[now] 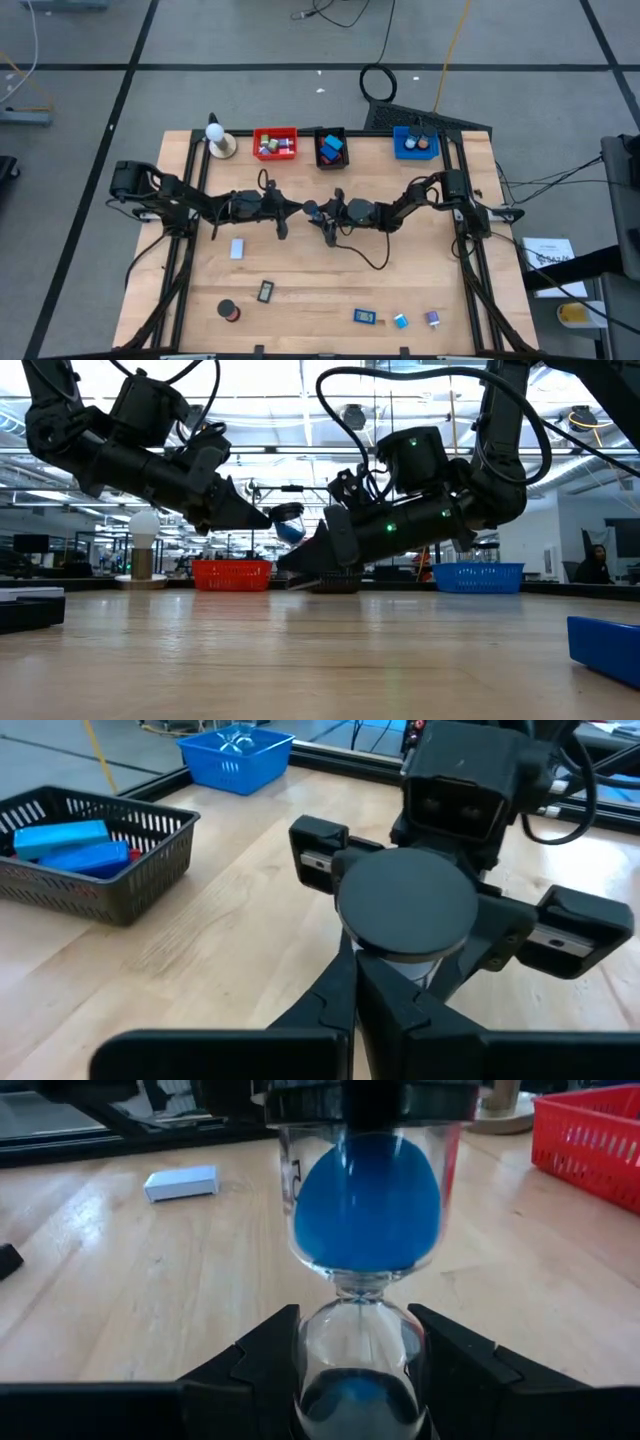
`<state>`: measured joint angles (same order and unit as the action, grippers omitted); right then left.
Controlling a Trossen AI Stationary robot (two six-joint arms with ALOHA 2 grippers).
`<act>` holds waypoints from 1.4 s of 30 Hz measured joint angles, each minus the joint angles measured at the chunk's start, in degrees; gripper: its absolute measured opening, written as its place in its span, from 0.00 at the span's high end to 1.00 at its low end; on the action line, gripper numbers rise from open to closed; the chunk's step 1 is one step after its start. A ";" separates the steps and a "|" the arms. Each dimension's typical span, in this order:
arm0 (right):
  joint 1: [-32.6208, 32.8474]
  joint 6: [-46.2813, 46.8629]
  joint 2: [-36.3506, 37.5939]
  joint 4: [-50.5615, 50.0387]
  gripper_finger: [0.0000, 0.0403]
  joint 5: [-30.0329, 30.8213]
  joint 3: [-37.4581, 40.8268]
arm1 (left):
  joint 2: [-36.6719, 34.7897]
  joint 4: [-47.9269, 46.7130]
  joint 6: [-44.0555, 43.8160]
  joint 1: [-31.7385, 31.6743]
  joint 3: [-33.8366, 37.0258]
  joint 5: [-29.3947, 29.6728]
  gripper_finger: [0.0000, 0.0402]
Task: Pick & Place Office items
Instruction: Put the blue hourglass into the blue bin
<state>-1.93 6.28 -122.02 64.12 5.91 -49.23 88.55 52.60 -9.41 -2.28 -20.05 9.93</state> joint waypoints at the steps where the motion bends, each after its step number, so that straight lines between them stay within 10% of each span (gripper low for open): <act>1: 0.00 0.20 0.00 -0.18 0.57 0.06 0.00 | 0.00 0.03 0.05 0.17 0.00 0.01 0.97; 18: 0.02 1.37 0.38 -5.58 0.42 1.80 0.02 | -0.02 -0.07 0.70 0.95 -0.02 0.57 0.98; 36: 3.04 10.98 36.80 -58.66 0.19 10.55 -0.24 | -14.82 1.66 6.75 2.47 10.26 0.40 0.98; 42: 1.73 15.25 38.63 -75.06 0.21 10.49 -9.25 | -19.75 1.71 7.39 2.44 14.77 -0.44 0.98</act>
<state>-0.21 21.54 -83.39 -10.94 16.40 -58.49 68.80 54.31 -2.02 0.16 -5.29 9.49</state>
